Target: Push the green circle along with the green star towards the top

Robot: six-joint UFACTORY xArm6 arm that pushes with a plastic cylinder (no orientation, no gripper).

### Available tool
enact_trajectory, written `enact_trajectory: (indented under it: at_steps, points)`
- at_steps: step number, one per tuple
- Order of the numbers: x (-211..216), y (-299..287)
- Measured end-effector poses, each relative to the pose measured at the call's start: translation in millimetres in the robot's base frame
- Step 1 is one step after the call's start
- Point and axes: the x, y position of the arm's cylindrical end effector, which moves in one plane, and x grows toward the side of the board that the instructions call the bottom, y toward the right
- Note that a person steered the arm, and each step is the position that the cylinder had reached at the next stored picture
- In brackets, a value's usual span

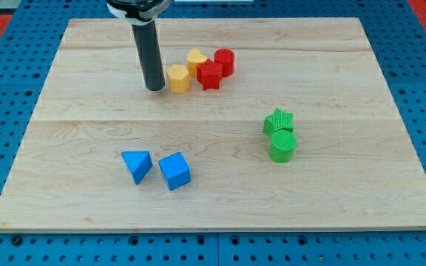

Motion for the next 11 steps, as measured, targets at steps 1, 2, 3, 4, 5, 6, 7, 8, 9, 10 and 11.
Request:
enact_trajectory:
  at_steps: [1,2,3,4,5,6,7,8,9,10,11]
  points:
    - [0.1,34.2]
    - [23.0,48.4]
    - [78.8,62.4]
    - [127.7,96.0]
    - [161.7,156.5]
    - [167.9,192.4]
    - [131.9,192.4]
    - [92.0,192.4]
    - [62.5,192.4]
    - [61.0,195.2]
    - [56.3,206.1]
